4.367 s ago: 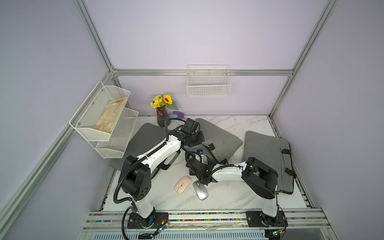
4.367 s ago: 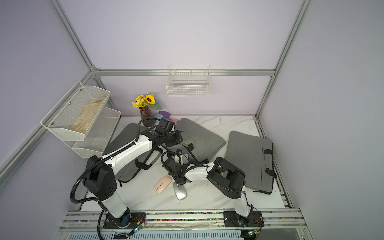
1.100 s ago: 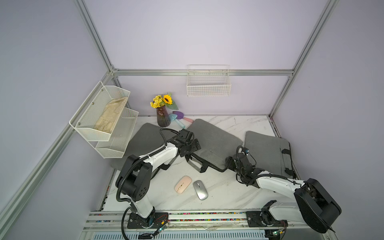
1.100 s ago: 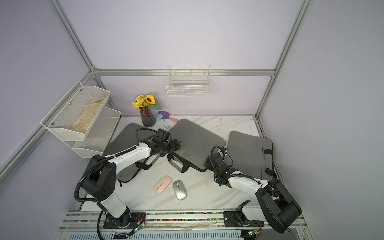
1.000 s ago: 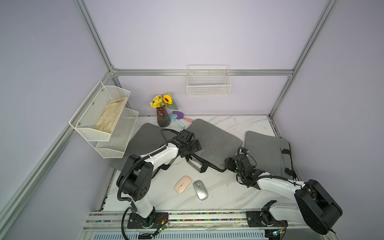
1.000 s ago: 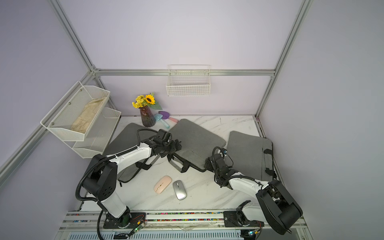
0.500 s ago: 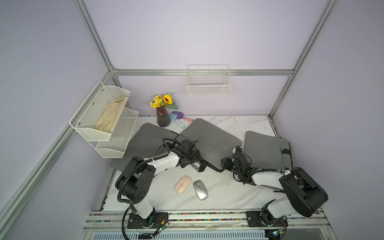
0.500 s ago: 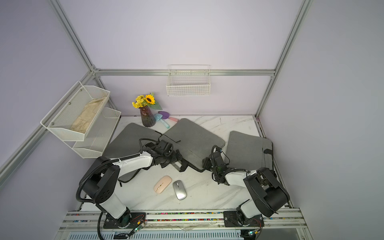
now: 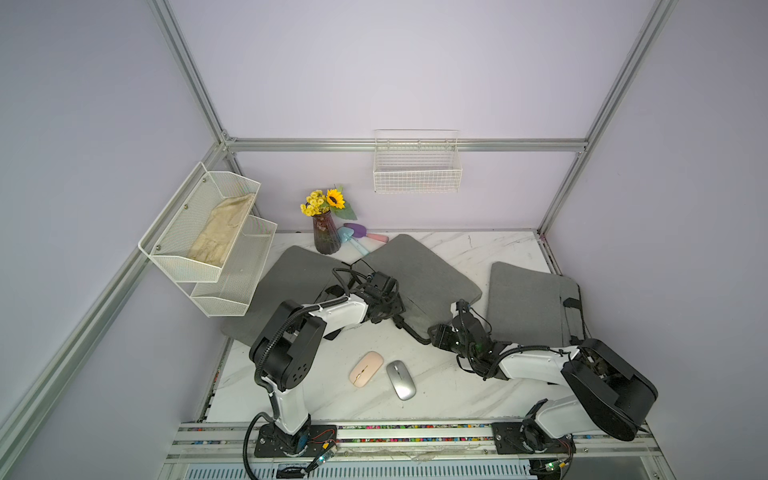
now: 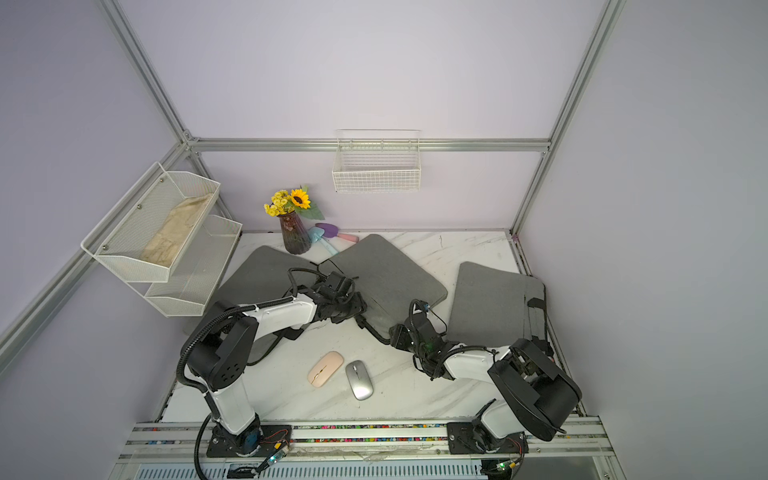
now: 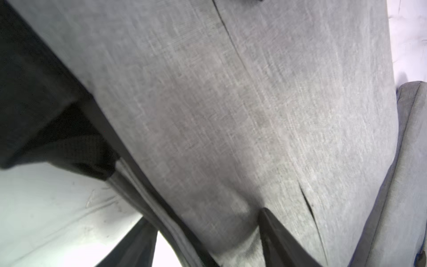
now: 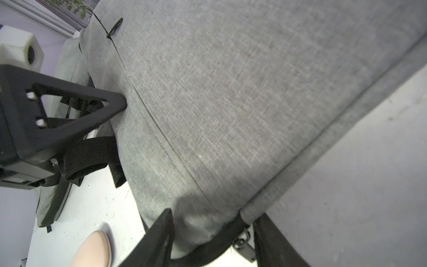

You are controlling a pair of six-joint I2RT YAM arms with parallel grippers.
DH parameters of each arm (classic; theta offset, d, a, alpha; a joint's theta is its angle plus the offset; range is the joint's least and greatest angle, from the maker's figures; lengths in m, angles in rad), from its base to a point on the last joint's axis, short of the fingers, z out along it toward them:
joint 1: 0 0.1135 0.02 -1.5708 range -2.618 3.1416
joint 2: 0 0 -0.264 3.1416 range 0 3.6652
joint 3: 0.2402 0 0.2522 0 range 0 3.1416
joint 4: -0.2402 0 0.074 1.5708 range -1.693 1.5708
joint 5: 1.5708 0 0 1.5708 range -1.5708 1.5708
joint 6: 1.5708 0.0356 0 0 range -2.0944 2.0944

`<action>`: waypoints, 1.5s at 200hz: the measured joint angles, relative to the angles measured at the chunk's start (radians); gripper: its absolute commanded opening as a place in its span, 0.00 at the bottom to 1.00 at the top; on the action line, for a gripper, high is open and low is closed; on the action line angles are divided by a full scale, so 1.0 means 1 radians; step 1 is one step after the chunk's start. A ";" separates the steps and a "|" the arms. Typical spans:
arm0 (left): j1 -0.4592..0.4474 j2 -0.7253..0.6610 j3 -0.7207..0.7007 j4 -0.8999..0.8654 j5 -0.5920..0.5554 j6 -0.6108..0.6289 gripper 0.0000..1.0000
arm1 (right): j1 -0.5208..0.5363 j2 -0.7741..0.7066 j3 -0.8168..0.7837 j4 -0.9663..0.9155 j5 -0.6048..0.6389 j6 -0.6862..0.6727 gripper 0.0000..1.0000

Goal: Put the mouse into the laptop bag
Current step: Zip the zipper on the zippered laptop bag.

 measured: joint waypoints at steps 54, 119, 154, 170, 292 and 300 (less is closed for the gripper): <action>0.000 0.000 0.002 -0.003 -0.001 0.000 0.67 | 0.034 0.006 -0.001 -0.030 0.069 -0.003 0.45; 0.000 0.007 0.016 -0.017 0.000 0.000 0.67 | 0.090 -0.077 -0.007 -0.130 0.180 0.016 0.49; 0.000 0.008 0.017 -0.018 0.001 0.000 0.67 | 0.121 -0.100 -0.027 -0.146 0.208 0.037 0.43; 0.000 0.008 0.017 -0.018 0.002 0.000 0.67 | 0.136 -0.061 -0.027 -0.145 0.215 0.047 0.42; 0.000 0.010 0.019 -0.018 0.007 0.000 0.66 | 0.159 0.057 0.064 -0.203 0.322 0.113 0.06; 0.000 0.010 0.019 -0.018 0.007 0.000 0.66 | 0.159 0.051 0.059 -0.207 0.323 0.119 0.05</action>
